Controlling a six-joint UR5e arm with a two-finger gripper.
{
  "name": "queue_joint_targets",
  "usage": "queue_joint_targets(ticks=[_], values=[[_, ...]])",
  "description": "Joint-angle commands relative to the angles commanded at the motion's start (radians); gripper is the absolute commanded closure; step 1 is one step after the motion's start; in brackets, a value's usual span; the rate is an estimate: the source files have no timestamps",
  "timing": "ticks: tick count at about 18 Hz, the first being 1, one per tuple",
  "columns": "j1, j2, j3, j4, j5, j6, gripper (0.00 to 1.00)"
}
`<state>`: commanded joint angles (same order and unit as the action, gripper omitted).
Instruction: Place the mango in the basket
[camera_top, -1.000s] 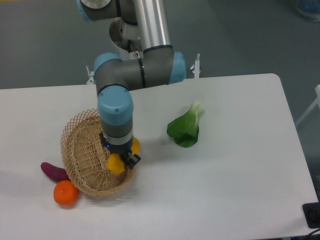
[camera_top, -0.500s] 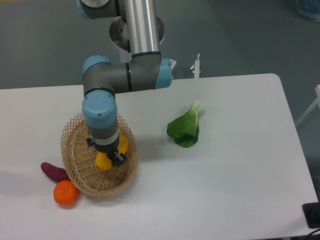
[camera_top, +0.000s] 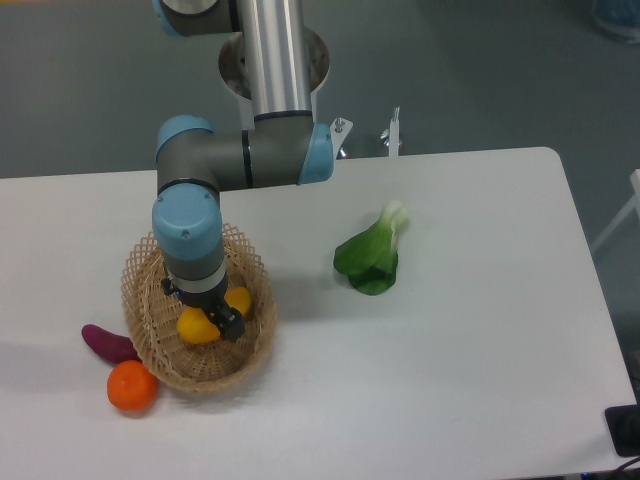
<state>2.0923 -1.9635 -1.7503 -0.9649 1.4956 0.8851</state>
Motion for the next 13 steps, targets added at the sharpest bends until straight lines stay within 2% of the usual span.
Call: queue_joint_targets(ticks=[2,5,13], values=[[0.021,0.006,0.006,-0.002,-0.002,0.002,0.0],[0.098,0.04,0.015,-0.005,-0.012,0.002,0.0],[0.285,0.019,0.141,-0.008,-0.012,0.055,0.0]])
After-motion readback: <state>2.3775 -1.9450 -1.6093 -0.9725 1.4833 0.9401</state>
